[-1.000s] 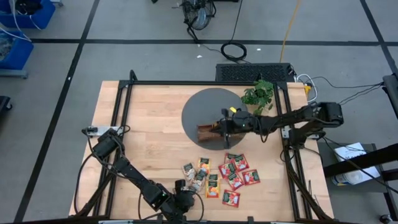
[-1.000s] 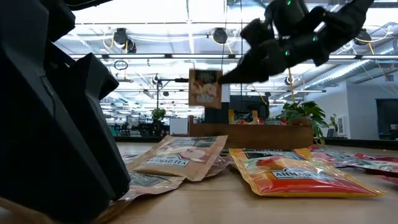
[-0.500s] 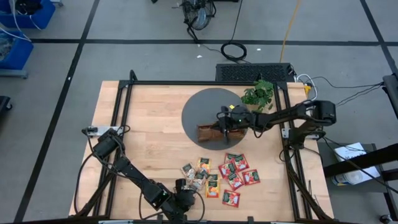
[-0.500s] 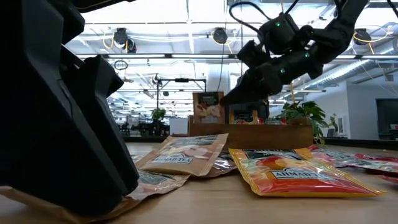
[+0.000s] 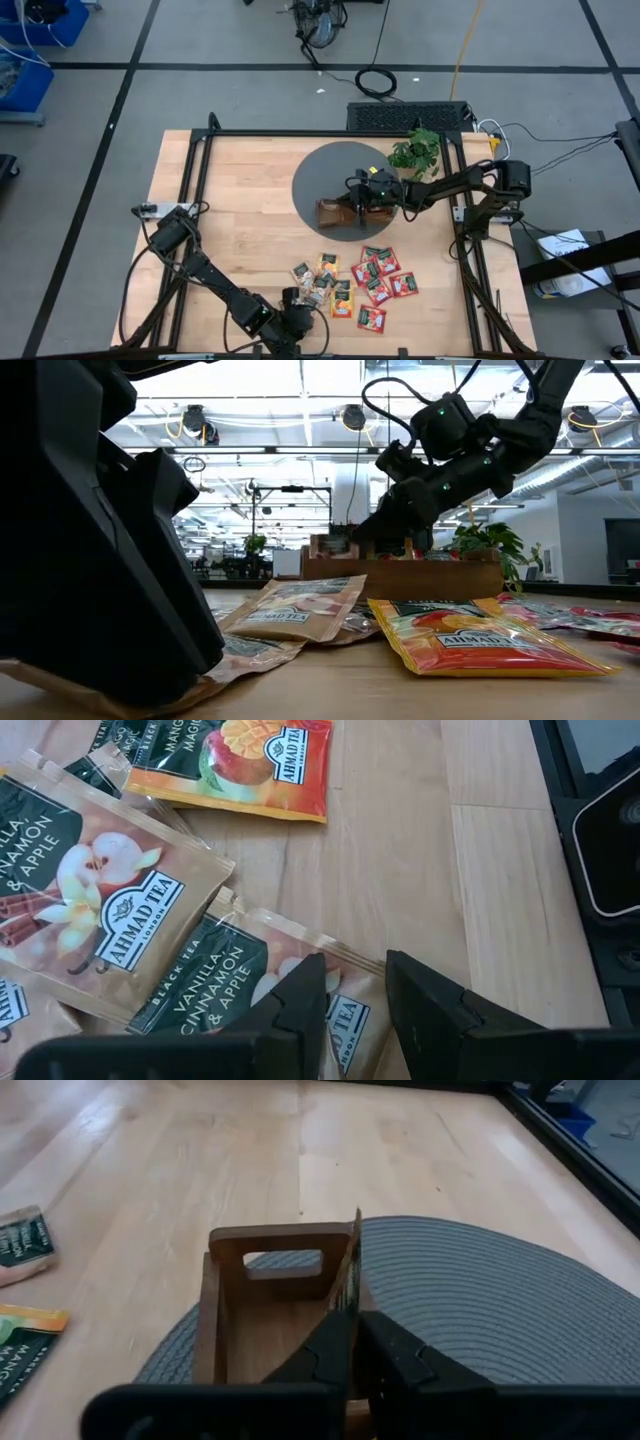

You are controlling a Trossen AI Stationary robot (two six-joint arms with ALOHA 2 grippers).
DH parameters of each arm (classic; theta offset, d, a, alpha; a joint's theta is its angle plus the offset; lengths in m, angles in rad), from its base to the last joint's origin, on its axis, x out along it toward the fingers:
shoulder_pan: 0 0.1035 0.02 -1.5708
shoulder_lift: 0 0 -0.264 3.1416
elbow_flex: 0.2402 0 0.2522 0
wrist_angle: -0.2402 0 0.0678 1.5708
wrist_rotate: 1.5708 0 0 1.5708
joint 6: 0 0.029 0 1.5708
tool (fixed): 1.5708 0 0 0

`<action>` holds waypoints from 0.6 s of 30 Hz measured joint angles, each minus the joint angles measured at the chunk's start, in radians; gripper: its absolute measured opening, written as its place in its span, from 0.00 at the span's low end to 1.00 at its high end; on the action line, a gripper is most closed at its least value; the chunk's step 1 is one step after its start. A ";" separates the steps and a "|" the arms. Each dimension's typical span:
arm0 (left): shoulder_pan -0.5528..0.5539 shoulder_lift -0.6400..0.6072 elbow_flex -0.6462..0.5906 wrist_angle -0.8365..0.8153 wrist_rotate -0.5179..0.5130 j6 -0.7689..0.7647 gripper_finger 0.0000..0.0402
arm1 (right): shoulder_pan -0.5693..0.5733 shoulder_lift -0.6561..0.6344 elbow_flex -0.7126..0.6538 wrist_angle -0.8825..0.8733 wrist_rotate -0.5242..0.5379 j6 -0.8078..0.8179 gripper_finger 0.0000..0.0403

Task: Pick & Place Tea
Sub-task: Put the brown tea bag into the left section of the wooden organizer, then put the red tea bag into the right section of the wooden organizer

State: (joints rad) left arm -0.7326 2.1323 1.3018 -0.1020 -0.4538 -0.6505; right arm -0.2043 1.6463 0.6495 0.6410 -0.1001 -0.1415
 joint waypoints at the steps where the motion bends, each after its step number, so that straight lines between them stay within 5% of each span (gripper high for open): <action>1: 0.000 0.000 0.000 0.000 0.000 -0.001 0.28 | 0.000 0.000 0.000 -0.001 0.000 -0.001 0.08; 9: 0.000 0.000 0.000 0.001 0.000 -0.006 0.28 | 0.000 -0.026 0.000 0.001 0.002 0.002 0.21; 18: 0.001 -0.068 0.001 -0.001 -0.003 0.006 0.28 | 0.066 -0.281 0.000 -0.220 0.024 -0.054 0.30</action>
State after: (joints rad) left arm -0.7315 2.0645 1.3025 -0.1029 -0.4569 -0.6443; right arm -0.1380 1.3654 0.6498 0.4209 -0.0765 -0.1956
